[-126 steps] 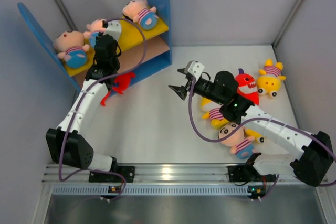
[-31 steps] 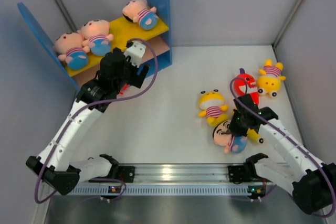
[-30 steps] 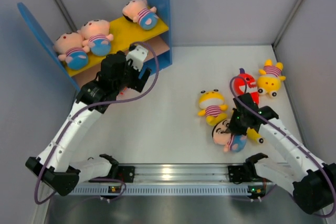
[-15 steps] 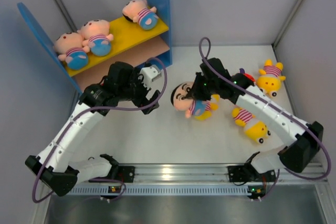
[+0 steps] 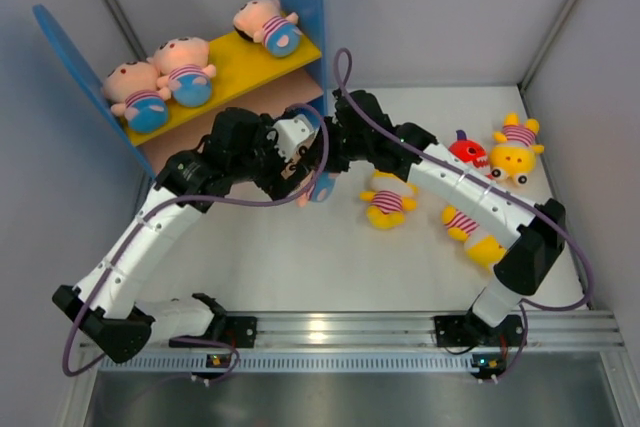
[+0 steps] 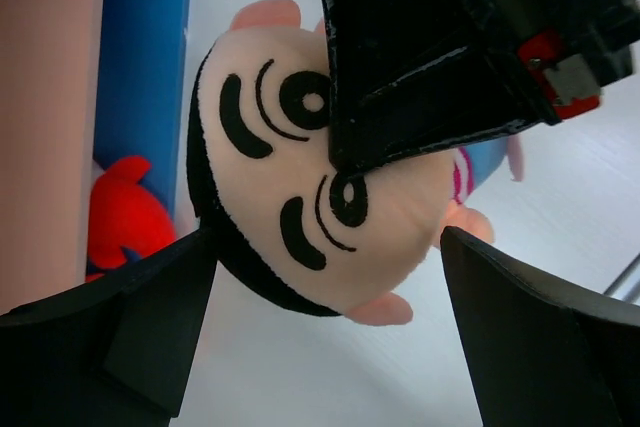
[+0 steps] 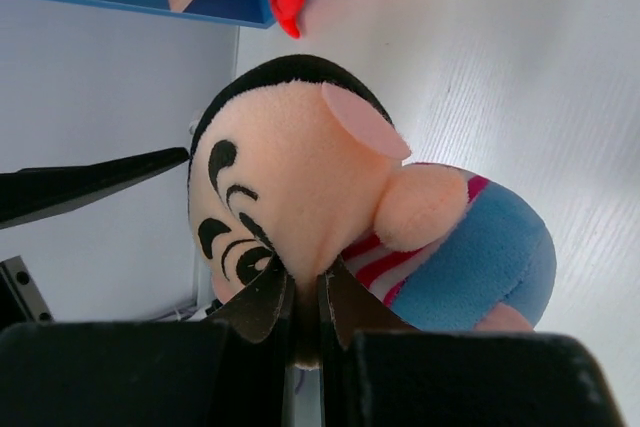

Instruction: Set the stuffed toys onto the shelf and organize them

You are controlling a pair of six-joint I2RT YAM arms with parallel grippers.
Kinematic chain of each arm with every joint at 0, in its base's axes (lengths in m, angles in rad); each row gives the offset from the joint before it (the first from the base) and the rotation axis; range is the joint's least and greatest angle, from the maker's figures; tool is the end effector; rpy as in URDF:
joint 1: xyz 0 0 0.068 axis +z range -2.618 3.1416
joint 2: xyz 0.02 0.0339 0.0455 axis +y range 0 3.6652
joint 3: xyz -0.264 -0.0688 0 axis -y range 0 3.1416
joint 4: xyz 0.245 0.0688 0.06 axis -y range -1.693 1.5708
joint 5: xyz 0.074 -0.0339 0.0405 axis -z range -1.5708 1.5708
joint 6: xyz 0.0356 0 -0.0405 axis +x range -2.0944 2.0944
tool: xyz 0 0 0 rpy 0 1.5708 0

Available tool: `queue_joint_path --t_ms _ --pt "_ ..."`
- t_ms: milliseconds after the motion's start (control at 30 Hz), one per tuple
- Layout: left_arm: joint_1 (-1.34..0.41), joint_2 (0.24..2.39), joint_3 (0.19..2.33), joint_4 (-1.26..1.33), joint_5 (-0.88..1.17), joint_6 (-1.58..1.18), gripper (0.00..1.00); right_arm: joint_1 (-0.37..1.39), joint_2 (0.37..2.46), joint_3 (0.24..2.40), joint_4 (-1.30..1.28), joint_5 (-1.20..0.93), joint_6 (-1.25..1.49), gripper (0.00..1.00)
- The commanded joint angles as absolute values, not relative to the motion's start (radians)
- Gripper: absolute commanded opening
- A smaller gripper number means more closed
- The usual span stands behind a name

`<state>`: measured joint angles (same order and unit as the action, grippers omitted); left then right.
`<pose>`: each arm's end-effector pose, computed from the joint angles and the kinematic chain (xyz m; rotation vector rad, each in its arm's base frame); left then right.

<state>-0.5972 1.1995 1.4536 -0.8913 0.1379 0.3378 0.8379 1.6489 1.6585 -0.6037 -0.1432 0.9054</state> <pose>0.1908 -0.1357 0.4142 1.0673 1.9430 -0.2961 0.2475 0.2825 0.3779 -0.0104 2.3965 1.0843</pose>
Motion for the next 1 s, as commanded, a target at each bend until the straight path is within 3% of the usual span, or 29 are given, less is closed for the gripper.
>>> queue_joint_path --t_ms 0,200,267,300,333,433,467,600,633,800,933,967 --pt "-0.626 1.223 1.489 -0.854 0.043 0.434 0.99 0.848 1.624 1.703 -0.516 -0.138 0.952 0.0" --pt "-0.678 1.265 1.529 -0.828 -0.054 0.483 0.99 0.844 1.629 1.697 -0.439 -0.153 1.037 0.0" --pt "-0.678 1.282 1.535 -0.812 -0.083 0.512 0.86 0.842 1.623 1.697 -0.413 -0.159 1.046 0.0" --pt "-0.678 1.285 1.534 -0.805 -0.09 0.52 0.77 0.844 1.621 1.701 -0.407 -0.163 1.049 0.0" --pt "-0.678 1.287 1.534 -0.798 -0.098 0.543 0.55 0.842 1.62 1.703 -0.405 -0.166 1.049 0.0" --pt "-0.678 1.296 1.537 -0.795 -0.084 0.555 0.21 0.844 1.595 1.683 -0.382 -0.161 1.054 0.0" --pt "-0.678 1.299 1.543 -0.795 -0.075 0.551 0.02 0.842 1.586 1.678 -0.379 -0.158 1.054 0.0" --pt "-0.678 1.315 1.578 -0.79 -0.089 0.558 0.0 0.839 1.575 1.674 -0.373 -0.161 1.042 0.03" --pt "-0.678 1.322 1.601 -0.785 -0.116 0.563 0.0 0.833 1.574 1.671 -0.37 -0.163 1.04 0.15" --pt "-0.666 1.35 1.678 -0.759 -0.152 0.618 0.0 0.785 1.529 1.628 -0.344 -0.172 1.013 0.33" --pt "-0.649 1.373 1.723 -0.759 -0.144 0.638 0.0 0.71 1.49 1.599 -0.318 -0.231 0.93 0.61" --pt "-0.644 1.374 1.727 -0.761 -0.134 0.637 0.0 0.698 1.456 1.588 -0.296 -0.254 0.848 0.64"
